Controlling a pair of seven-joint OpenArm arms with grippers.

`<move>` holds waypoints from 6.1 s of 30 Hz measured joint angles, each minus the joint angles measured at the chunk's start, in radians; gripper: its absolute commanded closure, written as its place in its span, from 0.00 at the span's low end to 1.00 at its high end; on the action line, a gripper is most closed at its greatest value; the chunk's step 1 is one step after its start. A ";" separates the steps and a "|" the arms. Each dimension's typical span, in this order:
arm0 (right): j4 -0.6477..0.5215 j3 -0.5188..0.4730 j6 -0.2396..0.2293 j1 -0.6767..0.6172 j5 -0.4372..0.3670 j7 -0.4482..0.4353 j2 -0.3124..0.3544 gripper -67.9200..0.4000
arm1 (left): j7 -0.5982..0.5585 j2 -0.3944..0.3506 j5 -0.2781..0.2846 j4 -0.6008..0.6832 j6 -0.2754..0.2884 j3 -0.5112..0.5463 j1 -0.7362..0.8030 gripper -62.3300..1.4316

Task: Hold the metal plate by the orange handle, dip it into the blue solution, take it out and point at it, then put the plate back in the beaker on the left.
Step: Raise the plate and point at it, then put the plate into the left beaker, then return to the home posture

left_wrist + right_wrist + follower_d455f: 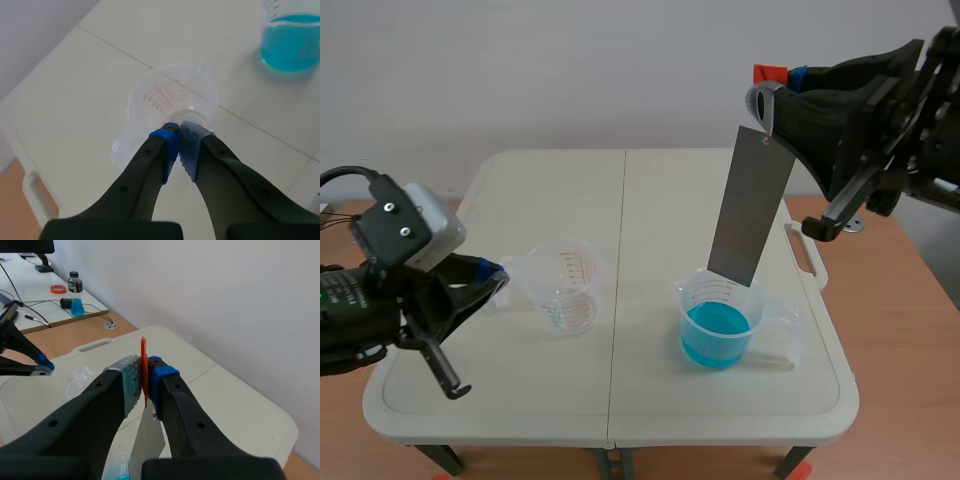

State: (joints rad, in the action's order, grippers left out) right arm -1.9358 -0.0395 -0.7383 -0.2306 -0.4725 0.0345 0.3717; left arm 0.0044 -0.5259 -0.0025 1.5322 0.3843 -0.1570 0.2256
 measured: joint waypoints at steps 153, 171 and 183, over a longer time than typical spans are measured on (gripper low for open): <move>0.864 0.605 0.001 0.651 0.148 0.070 -0.367 0.98 | -0.029 0.008 0.003 0.053 -0.051 0.295 0.721 0.91; 0.883 0.604 0.001 0.607 0.204 0.037 -0.380 0.93 | -0.029 0.008 0.003 0.053 -0.051 0.295 0.721 0.91; 0.883 0.603 0.004 0.605 0.215 0.029 -0.380 0.02 | -0.030 0.008 0.003 0.053 -0.051 0.295 0.721 0.41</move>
State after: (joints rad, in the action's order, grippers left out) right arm -1.0527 0.5636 -0.7345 0.3748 -0.2573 0.0635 -0.0082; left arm -0.0254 -0.5182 0.0006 1.5856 0.3328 0.1379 0.9470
